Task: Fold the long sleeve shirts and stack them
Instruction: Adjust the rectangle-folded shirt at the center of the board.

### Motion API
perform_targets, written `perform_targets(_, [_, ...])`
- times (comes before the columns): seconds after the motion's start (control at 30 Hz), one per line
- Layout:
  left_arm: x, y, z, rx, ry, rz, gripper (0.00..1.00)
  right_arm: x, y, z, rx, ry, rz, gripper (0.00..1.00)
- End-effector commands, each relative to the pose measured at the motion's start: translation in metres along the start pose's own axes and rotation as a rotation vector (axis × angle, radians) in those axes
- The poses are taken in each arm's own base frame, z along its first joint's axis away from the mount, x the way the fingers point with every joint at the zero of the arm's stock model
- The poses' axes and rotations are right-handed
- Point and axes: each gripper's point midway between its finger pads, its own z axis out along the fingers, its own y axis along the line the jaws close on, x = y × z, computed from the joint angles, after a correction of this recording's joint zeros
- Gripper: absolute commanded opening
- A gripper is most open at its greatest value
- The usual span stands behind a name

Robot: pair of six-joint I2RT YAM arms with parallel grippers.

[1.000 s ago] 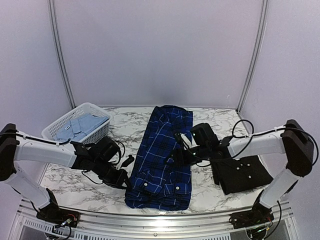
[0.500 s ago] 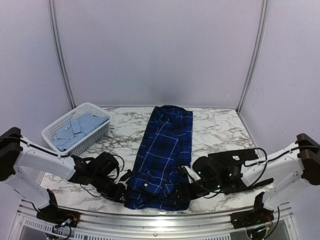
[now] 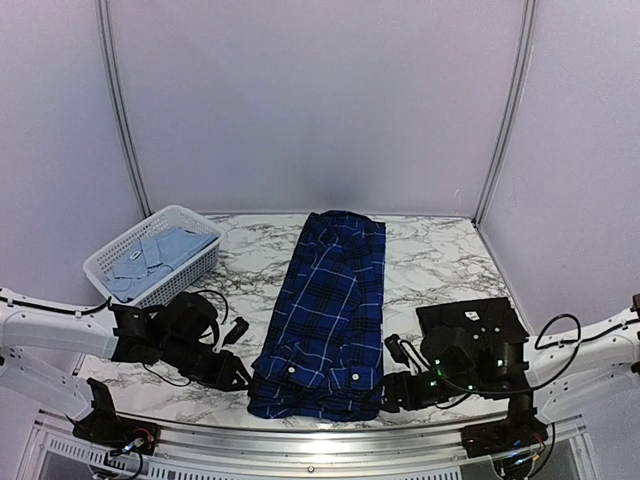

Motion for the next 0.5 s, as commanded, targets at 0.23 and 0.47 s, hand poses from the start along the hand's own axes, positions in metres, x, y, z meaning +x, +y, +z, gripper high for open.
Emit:
perform_targets(0.23, [-0.018, 0.033, -0.004, -0.081, -0.007, -0.064, 0.46, 0.021, -0.026, 0.005, 0.049, 0.053, 0.098, 0.59])
perform_targets(0.47, [-0.018, 0.033, 0.011, -0.044, 0.032, -0.053, 0.48, 0.010, -0.029, 0.005, -0.008, 0.014, 0.154, 0.57])
